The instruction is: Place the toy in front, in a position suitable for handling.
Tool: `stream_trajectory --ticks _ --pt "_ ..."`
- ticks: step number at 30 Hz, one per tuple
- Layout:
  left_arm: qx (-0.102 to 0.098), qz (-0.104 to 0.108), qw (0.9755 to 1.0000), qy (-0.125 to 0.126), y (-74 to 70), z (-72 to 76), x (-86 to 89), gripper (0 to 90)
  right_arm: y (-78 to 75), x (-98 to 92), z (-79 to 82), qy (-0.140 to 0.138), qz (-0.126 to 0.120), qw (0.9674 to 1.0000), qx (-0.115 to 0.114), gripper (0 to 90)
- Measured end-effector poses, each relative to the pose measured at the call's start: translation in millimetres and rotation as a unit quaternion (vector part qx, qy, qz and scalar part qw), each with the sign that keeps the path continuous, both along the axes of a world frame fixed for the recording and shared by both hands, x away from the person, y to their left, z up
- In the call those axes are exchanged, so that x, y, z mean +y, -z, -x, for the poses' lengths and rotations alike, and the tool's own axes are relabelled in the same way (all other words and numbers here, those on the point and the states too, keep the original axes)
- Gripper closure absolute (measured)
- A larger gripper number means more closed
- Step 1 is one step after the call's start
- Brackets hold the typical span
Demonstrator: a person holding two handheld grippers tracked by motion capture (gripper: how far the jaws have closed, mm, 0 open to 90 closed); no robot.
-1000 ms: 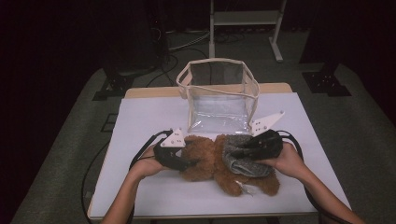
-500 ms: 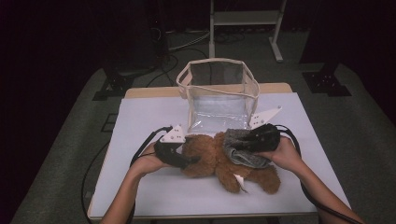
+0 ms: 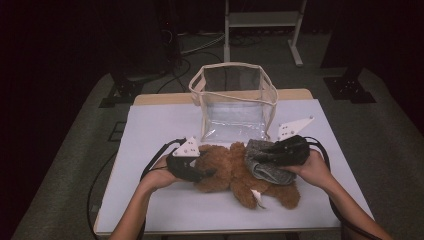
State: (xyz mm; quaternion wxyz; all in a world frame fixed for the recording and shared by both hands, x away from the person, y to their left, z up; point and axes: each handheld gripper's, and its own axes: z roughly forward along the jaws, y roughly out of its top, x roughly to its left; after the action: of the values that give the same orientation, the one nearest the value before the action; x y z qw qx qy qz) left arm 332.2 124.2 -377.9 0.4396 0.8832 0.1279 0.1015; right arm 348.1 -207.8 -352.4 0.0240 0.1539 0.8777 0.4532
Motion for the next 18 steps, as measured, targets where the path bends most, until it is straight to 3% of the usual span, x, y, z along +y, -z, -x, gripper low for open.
stream_trajectory --ticks 6,9,13,18 --pt "-0.006 -0.010 0.9999 0.010 -0.5 5.3 -3.0 37.8 -2.4 40.5 -5.8 -0.038 0.018 0.9991 -0.010 77.5" --pt "-0.012 -0.018 0.9996 0.016 1.7 11.6 -0.4 37.9 -4.1 51.7 -8.4 -0.046 0.027 0.9985 -0.012 77.5" --pt "-0.017 -0.018 0.9994 0.025 4.5 20.1 4.0 38.2 -5.0 39.0 -10.3 -0.033 0.021 0.9992 -0.009 77.5" --pt "-0.019 -0.012 0.9992 0.033 0.9 23.9 6.6 35.4 0.8 17.9 -8.5 -0.015 0.005 0.9998 0.013 77.6"
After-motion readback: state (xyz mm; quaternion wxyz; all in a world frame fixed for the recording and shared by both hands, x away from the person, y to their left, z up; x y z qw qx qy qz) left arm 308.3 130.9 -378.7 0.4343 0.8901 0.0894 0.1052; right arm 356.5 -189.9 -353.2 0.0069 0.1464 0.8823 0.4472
